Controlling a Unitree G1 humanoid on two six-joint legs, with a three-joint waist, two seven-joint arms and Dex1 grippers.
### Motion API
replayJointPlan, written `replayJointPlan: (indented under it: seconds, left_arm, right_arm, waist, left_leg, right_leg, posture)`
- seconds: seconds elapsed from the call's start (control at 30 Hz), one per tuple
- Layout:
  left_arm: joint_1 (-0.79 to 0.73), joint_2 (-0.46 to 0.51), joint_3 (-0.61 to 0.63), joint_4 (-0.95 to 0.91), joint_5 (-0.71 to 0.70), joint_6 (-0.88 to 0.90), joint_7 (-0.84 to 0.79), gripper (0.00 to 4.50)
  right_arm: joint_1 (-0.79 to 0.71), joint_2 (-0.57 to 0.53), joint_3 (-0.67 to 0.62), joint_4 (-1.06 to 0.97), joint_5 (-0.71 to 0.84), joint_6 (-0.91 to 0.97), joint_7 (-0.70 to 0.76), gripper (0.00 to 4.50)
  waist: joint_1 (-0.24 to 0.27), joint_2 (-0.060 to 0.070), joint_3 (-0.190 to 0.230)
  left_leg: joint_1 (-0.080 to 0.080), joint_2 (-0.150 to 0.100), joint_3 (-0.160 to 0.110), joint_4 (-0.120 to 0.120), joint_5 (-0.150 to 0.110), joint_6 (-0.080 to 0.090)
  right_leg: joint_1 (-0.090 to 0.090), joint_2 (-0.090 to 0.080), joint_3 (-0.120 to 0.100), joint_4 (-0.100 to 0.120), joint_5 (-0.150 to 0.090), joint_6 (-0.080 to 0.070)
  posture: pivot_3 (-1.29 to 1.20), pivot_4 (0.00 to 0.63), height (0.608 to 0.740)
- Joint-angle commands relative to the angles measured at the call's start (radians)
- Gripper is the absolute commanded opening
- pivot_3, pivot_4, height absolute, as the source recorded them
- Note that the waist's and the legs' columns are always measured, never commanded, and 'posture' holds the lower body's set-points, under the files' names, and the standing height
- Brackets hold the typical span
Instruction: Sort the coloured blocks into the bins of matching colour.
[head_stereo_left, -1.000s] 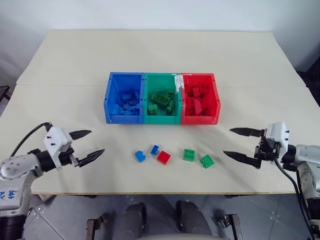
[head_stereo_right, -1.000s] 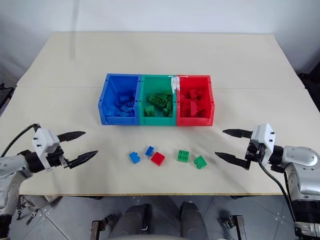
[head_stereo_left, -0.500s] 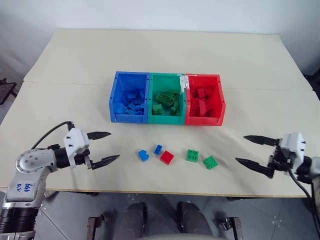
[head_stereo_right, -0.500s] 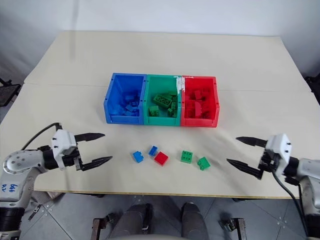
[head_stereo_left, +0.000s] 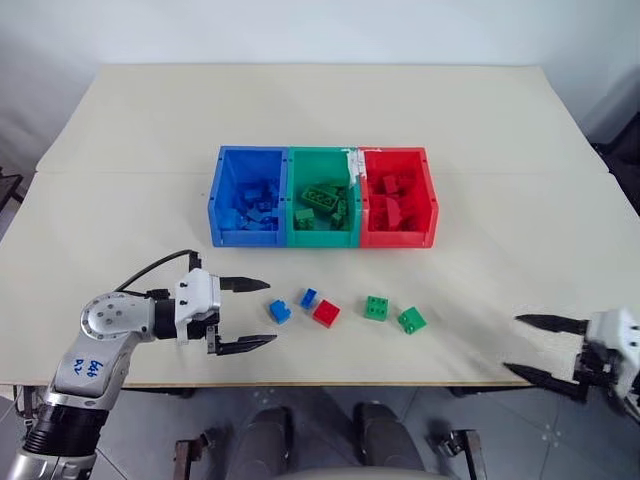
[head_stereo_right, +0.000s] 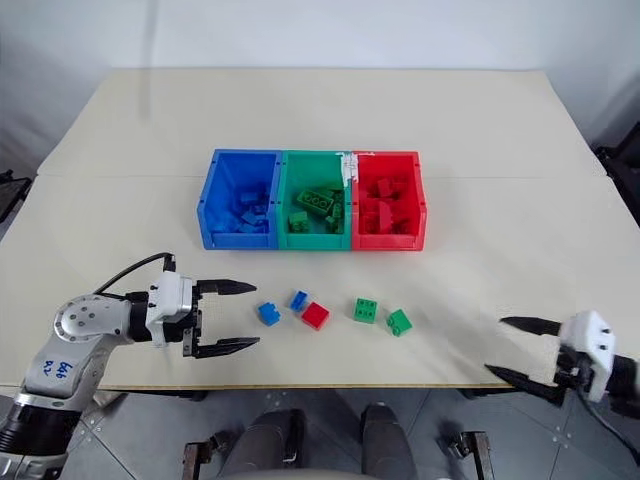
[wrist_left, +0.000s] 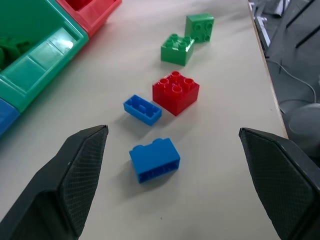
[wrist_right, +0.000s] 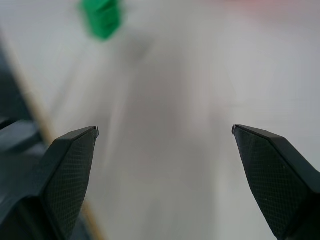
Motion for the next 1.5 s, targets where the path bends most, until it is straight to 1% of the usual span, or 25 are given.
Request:
replayJointPlan:
  seconds: [0.03,0.1,0.23,0.43,0.53,0.63,0.73,0.77,0.8,0.87,0.93,1.0,1.1,1.13,1.17,1.27,1.33,1.43,1.5]
  left_arm:
    - [0.012,0.018,0.043,0.0,-0.007,-0.018,0.0,4.46]
    - [0.025,0.03,0.063,-0.004,-0.004,-0.012,0.01,4.46]
    - [0.06,0.054,0.1,-0.041,-0.026,0.016,0.022,4.46]
    - [0.111,0.057,0.14,-0.091,-0.028,0.035,0.049,4.46]
    - [0.132,0.054,0.155,-0.107,-0.025,0.037,0.062,4.5]
    - [0.138,0.053,0.16,-0.113,-0.024,0.037,0.072,4.5]
    - [0.138,0.049,0.161,-0.112,-0.019,0.034,0.081,4.5]
    - [0.139,0.047,0.163,-0.112,-0.018,0.034,0.086,4.5]
    - [0.139,0.046,0.163,-0.111,-0.018,0.033,0.09,4.5]
    - [0.139,0.044,0.163,-0.108,-0.017,0.032,0.096,4.5]
    - [0.146,0.038,0.175,-0.1,-0.019,0.032,0.112,4.5]
    - [0.152,0.026,0.195,-0.088,-0.022,0.036,0.14,4.5]
    - [0.177,0.005,0.229,-0.077,-0.022,0.037,0.183,4.5]
    - [0.188,0.0,0.238,-0.076,-0.019,0.034,0.192,4.5]
    - [0.203,-0.006,0.247,-0.076,-0.016,0.033,0.202,4.5]
    - [0.239,-0.023,0.272,-0.082,-0.017,0.035,0.23,4.5]
    - [0.264,-0.031,0.285,-0.089,-0.013,0.035,0.252,4.5]
    - [0.302,-0.044,0.312,-0.131,-0.021,0.034,0.276,4.5]
    - [0.326,-0.05,0.328,-0.163,-0.027,0.043,0.291,4.5]
  right_arm:
    - [-0.085,0.01,0.102,-0.135,0.021,0.099,-0.043,4.5]
    - [-0.161,0.025,0.188,-0.159,-0.016,0.139,-0.072,4.5]
    - [-0.291,0.08,0.306,-0.137,-0.053,0.162,-0.102,4.5]
    - [-0.403,0.149,0.417,-0.084,-0.111,0.192,-0.145,4.5]
    - [-0.412,0.157,0.431,-0.074,-0.108,0.21,-0.145,3.97]
    - [-0.416,0.157,0.43,-0.066,-0.106,0.206,-0.152,3.03]
    - [-0.416,0.158,0.416,-0.057,-0.102,0.19,-0.159,2.0]
    - [-0.413,0.155,0.399,-0.063,-0.075,0.194,-0.147,1.68]
    - [-0.412,0.15,0.379,-0.073,-0.047,0.201,-0.135,1.58]
    - [-0.414,0.145,0.345,-0.093,0.007,0.212,-0.108,1.58]
    - [-0.447,0.13,0.317,-0.142,0.071,0.304,-0.12,1.58]
    - [-0.528,0.13,0.314,-0.19,0.129,0.417,-0.155,1.58]
    - [-0.7,0.21,0.343,-0.214,0.188,0.555,-0.264,1.58]
    - [-0.756,0.248,0.358,-0.205,0.192,0.585,-0.303,1.58]
    - [-0.813,0.285,0.39,-0.186,0.162,0.592,-0.332,1.58]
    - [-0.935,0.391,0.48,-0.082,0.062,0.548,-0.376,1.58]
    - [-1.02,0.48,0.523,0.066,-0.031,0.479,-0.448,1.58]
    - [-1.116,0.556,0.572,0.298,-0.172,0.274,-0.477,1.58]
    - [-1.162,0.59,0.565,0.411,-0.212,0.2,-0.507,1.58]
  waist:
    - [-0.002,0.0,0.0]
    - [0.001,0.0,0.0]
    - [0.008,0.0,0.0]
    - [0.006,0.0,0.0]
    - [0.006,0.0,0.0]
    - [0.005,0.0,0.0]
    - [0.004,0.0,0.0]
    - [0.004,0.0,0.0]
    - [0.004,0.0,0.0]
    - [0.004,0.0,0.0]
    - [0.003,0.0,0.0]
    - [-0.003,0.0,0.0]
    - [-0.012,0.0,0.0]
    - [-0.012,0.0,0.0]
    - [-0.013,0.0,0.0]
    - [-0.011,0.0,0.0]
    - [-0.008,0.0,0.0]
    - [-0.007,-0.001,0.0]
    - [-0.003,-0.001,0.0]
  left_leg:
    - [0.0,0.001,0.0,0.0,0.0,0.0]
    - [0.002,0.001,0.0,0.0,0.0,-0.001]
    - [0.003,0.0,-0.001,0.0,0.0,-0.001]
    - [0.004,0.0,-0.001,0.0,-0.001,0.0]
    - [0.004,0.0,-0.001,-0.002,-0.002,-0.001]
    - [0.004,0.0,-0.001,-0.001,-0.002,0.0]
    - [0.004,0.0,-0.001,-0.001,-0.002,0.0]
    - [0.004,0.0,-0.001,-0.002,-0.002,0.0]
    - [0.005,0.0,-0.001,-0.002,-0.002,0.0]
    - [0.005,0.0,-0.001,-0.002,-0.002,0.0]
    - [0.006,0.0,-0.001,-0.002,-0.002,0.0]
    - [0.006,0.001,-0.001,-0.002,-0.003,0.0]
    - [0.007,0.004,0.0,-0.002,-0.003,-0.001]
    - [0.008,0.006,0.0,-0.002,-0.003,-0.002]
    - [0.007,0.008,0.0,-0.003,-0.003,-0.003]
    - [0.007,0.011,0.0,-0.003,-0.004,-0.006]
    - [0.005,0.011,0.001,-0.003,-0.005,-0.006]
    - [-0.001,0.009,0.004,0.0,-0.003,-0.009]
    - [-0.006,0.009,0.003,0.002,-0.002,-0.009]
  right_leg:
    - [0.0,0.0,0.0,0.0,0.0,0.0]
    - [0.001,0.0,0.0,0.001,0.0,0.0]
    - [0.003,-0.001,-0.002,-0.001,0.0,0.0]
    - [0.005,-0.006,-0.003,-0.004,0.001,-0.001]
    - [0.005,-0.006,-0.003,-0.005,0.001,-0.001]
    - [0.005,-0.005,-0.003,-0.005,0.001,-0.001]
    - [0.006,-0.005,-0.003,-0.006,0.001,-0.001]
    - [0.006,-0.005,-0.003,-0.006,0.001,-0.001]
    - [0.006,-0.005,-0.003,-0.006,0.001,-0.001]
    - [0.007,-0.005,-0.003,-0.006,0.0,-0.001]
    - [0.008,-0.005,-0.003,-0.007,0.001,-0.001]
    - [0.008,-0.006,-0.003,-0.007,0.001,-0.001]
    - [0.007,-0.005,-0.003,-0.007,0.001,-0.002]
    - [0.007,-0.003,-0.003,-0.007,0.002,-0.003]
    - [0.007,-0.001,-0.004,-0.008,0.002,-0.005]
    - [0.005,0.001,-0.005,-0.008,0.002,-0.008]
    - [0.002,0.001,-0.006,-0.006,0.002,-0.009]
    - [-0.006,-0.001,-0.012,0.0,0.003,-0.01]
    - [-0.011,-0.001,-0.017,0.004,0.004,-0.011]
  posture:
    - [0.0,0.15,0.74]
    - [0.0,0.15,0.74]
    - [0.0,0.15,0.74]
    - [0.0,0.15,0.74]
    - [0.0,0.15,0.74]
    - [0.0,0.15,0.74]
    - [0.0,0.15,0.74]
    - [0.0,0.15,0.74]
    - [0.0,0.15,0.74]
    - [0.0,0.15,0.74]
    - [0.0,0.15,0.74]
    - [0.0,0.15,0.74]
    - [0.0,0.15,0.74]
    - [0.0,0.15,0.74]
    - [0.0,0.15,0.74]
    - [0.0,0.15,0.74]
    - [0.0,0.15,0.74]
    - [0.0,0.15,0.74]
    - [0.0,0.15,0.74]
